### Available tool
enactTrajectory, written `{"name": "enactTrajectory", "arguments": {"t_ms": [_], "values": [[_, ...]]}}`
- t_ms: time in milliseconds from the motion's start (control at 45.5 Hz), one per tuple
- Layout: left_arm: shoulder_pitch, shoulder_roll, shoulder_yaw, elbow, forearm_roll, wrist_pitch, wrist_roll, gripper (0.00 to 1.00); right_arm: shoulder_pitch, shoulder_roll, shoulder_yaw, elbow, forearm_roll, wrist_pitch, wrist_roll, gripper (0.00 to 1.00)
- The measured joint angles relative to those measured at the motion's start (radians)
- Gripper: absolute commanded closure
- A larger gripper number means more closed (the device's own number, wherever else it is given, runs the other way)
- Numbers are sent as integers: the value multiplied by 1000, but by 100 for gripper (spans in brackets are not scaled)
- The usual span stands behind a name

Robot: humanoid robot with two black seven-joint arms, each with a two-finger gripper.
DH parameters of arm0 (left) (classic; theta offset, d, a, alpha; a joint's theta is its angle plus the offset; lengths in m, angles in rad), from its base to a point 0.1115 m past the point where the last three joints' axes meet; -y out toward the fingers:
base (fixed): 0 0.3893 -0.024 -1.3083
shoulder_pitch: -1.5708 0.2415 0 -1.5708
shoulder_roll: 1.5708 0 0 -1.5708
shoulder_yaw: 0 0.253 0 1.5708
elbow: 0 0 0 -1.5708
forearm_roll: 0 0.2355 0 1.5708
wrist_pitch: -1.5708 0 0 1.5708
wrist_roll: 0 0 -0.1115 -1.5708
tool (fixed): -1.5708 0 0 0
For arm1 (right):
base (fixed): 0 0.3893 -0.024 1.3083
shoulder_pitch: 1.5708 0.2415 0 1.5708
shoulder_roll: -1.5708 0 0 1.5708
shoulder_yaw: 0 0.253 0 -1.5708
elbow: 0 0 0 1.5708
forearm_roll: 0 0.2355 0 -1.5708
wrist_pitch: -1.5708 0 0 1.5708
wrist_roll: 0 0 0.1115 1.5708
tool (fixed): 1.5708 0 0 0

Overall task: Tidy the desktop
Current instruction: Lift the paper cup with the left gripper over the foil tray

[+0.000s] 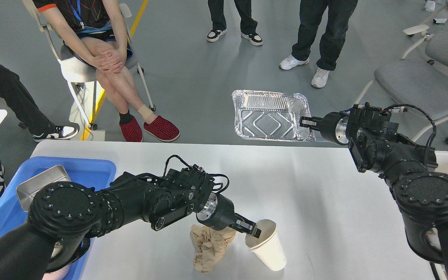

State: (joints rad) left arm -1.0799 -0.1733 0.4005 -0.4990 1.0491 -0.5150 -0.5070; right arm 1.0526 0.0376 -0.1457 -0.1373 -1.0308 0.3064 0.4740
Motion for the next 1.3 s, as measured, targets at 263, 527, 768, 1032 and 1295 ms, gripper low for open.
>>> {"name": "enactTrajectory", "arguments": {"t_ms": [263, 527, 768, 1032, 1295], "values": [[-21, -1, 24, 0, 0, -15, -2, 99, 0, 0, 0, 1, 0, -3, -1, 100], [-121, 0, 42, 7, 0, -93, -37, 99, -5, -2, 0, 0, 0, -6, 0, 100], [-257, 60, 83, 3, -3, -192, -57, 99, -10, -3, 0, 0, 0, -10, 0, 100], [-428, 81, 84, -15, -4, -282, -66, 99, -10, -2, 0, 1, 0, -13, -2, 100], [-628, 82, 87, -102, -7, -313, -61, 99, -11, -2, 0, 0, 0, -17, -3, 100]]}}
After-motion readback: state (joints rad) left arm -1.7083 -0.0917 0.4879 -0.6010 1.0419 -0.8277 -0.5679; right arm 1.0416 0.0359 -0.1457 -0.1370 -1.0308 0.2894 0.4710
